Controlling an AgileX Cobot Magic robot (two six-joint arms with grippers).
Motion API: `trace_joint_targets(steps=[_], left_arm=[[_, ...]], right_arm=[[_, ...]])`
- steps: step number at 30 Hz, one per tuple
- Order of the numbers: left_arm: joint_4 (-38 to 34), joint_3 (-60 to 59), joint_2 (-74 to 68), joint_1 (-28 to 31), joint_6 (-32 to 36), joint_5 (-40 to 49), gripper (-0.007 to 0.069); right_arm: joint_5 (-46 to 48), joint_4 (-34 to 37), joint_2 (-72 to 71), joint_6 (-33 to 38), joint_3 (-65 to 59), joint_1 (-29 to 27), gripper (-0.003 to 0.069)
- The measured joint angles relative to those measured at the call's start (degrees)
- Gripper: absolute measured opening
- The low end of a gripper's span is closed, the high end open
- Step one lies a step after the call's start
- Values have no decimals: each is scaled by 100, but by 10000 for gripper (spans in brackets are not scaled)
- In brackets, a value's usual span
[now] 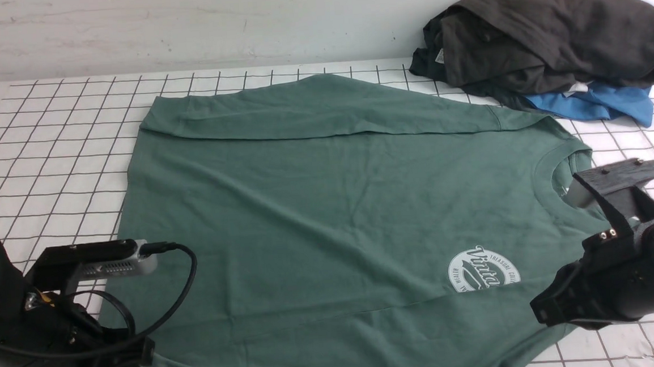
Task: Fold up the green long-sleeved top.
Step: Use the left arm to clamp the cuff closest to it
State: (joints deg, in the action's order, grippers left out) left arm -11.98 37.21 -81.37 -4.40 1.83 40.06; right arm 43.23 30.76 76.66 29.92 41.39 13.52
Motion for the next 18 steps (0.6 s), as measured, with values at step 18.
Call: trace_joint_targets(steps=[18], left_arm=[[1036, 22, -223, 0, -1394, -148, 242]], right_arm=[[-7, 116, 0, 29, 0, 0, -10]])
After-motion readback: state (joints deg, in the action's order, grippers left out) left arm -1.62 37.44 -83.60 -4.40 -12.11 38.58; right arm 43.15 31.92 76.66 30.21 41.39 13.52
